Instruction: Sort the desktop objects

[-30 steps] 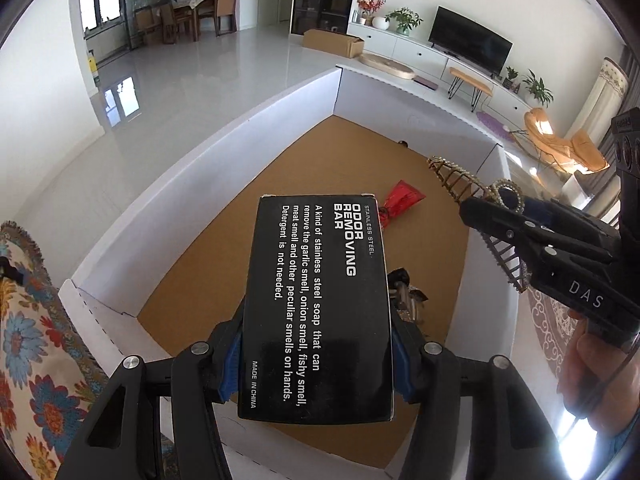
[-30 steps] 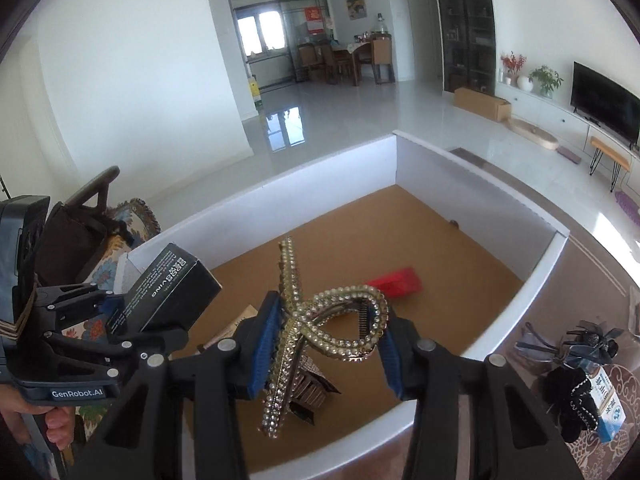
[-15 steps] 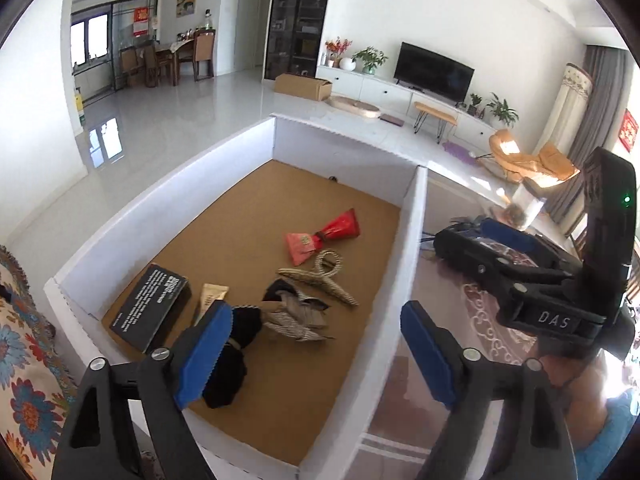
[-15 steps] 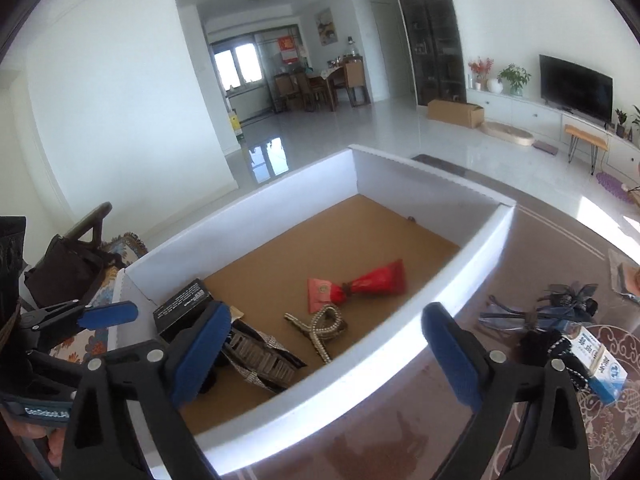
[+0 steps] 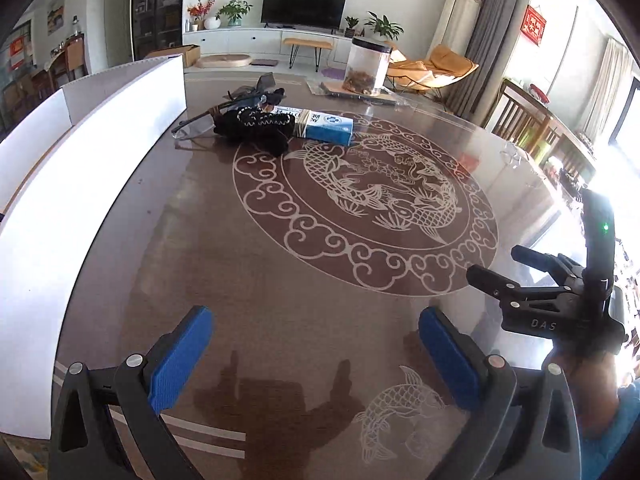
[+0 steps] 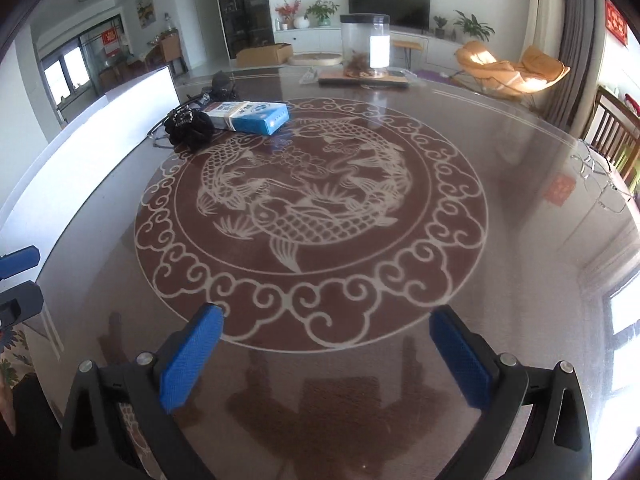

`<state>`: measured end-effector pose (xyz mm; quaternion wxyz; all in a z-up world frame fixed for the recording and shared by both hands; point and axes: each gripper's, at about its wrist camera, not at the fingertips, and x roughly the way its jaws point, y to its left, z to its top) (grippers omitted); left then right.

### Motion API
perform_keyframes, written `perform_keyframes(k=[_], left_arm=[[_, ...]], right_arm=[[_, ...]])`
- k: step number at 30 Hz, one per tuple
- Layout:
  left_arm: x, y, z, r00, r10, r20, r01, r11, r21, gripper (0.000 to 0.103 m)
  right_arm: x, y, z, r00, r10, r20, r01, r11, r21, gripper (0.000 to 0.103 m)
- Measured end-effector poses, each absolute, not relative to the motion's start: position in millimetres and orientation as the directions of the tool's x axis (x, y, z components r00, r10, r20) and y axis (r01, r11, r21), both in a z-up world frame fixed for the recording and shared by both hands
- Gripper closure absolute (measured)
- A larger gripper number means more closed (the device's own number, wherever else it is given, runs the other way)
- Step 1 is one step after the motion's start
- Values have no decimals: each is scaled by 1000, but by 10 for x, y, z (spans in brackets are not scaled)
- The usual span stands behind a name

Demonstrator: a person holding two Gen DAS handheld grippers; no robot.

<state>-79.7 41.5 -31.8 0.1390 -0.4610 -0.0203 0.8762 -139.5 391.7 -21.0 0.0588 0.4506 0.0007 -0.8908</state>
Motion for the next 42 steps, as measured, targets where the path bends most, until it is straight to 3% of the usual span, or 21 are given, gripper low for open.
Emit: perform_keyframes(k=[7, 21, 32, 42], left_arm=[[-932, 389, -708, -529, 234, -816, -113, -972, -206, 0], [-949, 461, -797, -558, 48, -828, -68, -998, -13, 0], [-943, 210, -748, -577, 48, -816, 35, -996, -83, 0], [-988, 147, -779, -569, -9, -822, 81, -996, -45, 0]], right_arm=[[-1380, 3814, -336, -577, -121, -807, 121, -991, 62, 0], [-1388, 3749, -346, -572, -138, -809, 136, -988, 72, 0], [-1414, 3672, -368, -560, -87, -824, 141, -990, 8, 0], [-1493, 3594, -372, -552, -112, -826, 184, -983, 10, 0]])
